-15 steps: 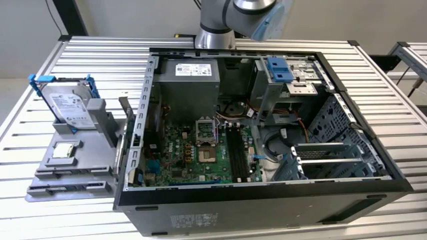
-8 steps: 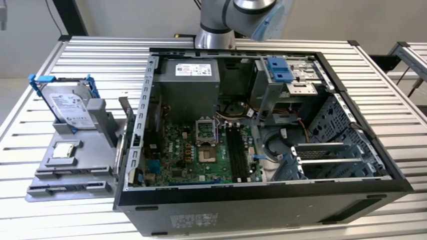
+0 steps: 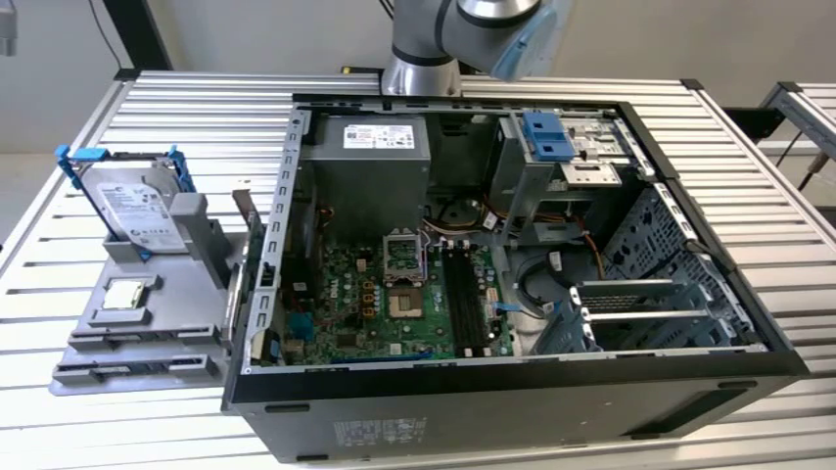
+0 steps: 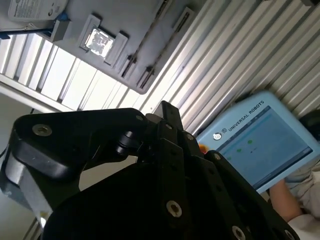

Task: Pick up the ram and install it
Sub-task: 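Pick up the ram and move it above insertion slot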

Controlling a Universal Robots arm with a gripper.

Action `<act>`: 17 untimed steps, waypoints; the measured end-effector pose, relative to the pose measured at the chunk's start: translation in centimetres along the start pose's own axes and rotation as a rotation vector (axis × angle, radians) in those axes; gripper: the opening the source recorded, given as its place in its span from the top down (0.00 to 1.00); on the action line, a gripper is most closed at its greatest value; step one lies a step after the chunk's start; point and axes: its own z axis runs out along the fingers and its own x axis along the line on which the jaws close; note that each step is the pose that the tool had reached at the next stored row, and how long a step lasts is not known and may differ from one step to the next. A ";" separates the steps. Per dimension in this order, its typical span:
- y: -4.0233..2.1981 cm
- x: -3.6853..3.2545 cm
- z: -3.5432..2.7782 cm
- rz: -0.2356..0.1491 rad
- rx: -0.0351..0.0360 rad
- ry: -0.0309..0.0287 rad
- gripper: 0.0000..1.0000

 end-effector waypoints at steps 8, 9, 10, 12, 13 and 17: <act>0.00 -0.01 0.03 0.012 0.0024 -0.0088 1.00; 0.01 0.00 0.03 0.012 0.0024 -0.0088 1.00; 0.01 0.00 0.03 0.012 0.0023 -0.0088 1.00; 0.01 0.00 0.03 0.012 0.0023 -0.0087 1.00; 0.01 0.00 0.03 0.012 0.0023 -0.0086 1.00; 0.01 0.00 0.03 0.012 0.0024 -0.0085 0.00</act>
